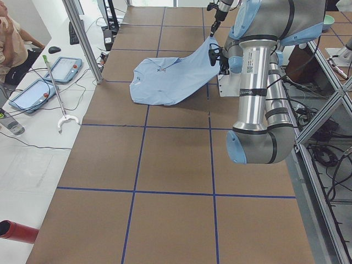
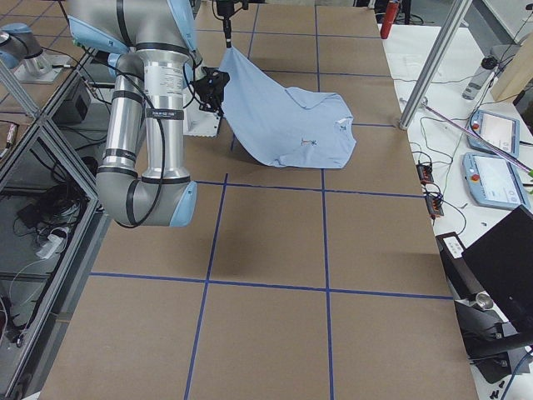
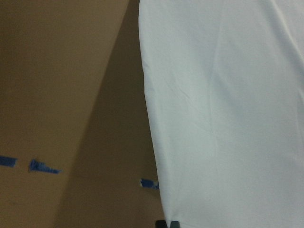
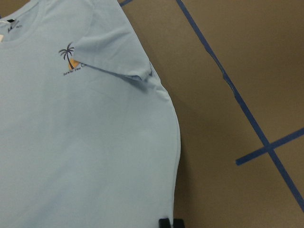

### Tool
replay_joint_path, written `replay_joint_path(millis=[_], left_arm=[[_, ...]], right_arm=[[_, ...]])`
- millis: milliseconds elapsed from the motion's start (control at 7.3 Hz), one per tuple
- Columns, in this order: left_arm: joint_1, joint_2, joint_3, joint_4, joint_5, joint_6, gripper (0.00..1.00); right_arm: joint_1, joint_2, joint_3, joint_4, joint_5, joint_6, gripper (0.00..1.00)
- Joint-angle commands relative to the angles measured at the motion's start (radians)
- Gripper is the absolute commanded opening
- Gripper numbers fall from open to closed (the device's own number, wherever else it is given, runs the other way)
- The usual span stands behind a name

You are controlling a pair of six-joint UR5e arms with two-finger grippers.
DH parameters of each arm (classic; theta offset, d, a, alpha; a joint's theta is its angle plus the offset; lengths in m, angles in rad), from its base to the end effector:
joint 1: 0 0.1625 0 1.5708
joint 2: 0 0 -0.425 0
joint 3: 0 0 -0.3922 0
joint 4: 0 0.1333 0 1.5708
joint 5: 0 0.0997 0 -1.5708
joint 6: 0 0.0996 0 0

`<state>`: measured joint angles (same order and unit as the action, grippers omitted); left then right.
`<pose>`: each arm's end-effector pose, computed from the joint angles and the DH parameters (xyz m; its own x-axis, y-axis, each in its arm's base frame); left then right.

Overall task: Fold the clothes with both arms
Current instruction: 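Lift the hem and fold it toward the collar with both grippers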

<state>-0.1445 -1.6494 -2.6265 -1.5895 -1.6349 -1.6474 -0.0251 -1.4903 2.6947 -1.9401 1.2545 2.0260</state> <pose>0.3088 -0.1732 0.1800 0.3938 -0.1345 -0.9093 0.1162 0.9886 -0.0959 -0.3158 -0.1564 0.2096 0.5117 0.4051 0.7576 -0.4806 0.8660 -0.1384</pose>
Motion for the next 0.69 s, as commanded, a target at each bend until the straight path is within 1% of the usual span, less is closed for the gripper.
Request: replay_joint_path(millis=[0, 137, 274, 411, 548], left_arm=[[-0.189, -0.120, 0.061, 0.064, -0.066, 0.223, 0.00], [-0.325, -0.212, 0.150, 0.090, -0.138, 0.342, 0.00], [-0.454, -0.293, 0.275, 0.100, -0.219, 0.435, 0.00], [-0.531, -0.340, 0.374, 0.098, -0.236, 0.516, 0.00], [-0.585, -0.369, 0.461, 0.088, -0.235, 0.568, 0.00]], right_arm=[[0.214, 0.152, -0.018, -0.062, 0.154, -0.230, 0.00], [0.338, 0.236, -0.077, -0.077, 0.234, -0.333, 0.00], [0.460, 0.334, -0.196, -0.077, 0.288, -0.415, 0.00], [0.567, 0.376, -0.305, -0.066, 0.336, -0.493, 0.00], [0.644, 0.401, -0.390, -0.062, 0.353, -0.568, 0.00]])
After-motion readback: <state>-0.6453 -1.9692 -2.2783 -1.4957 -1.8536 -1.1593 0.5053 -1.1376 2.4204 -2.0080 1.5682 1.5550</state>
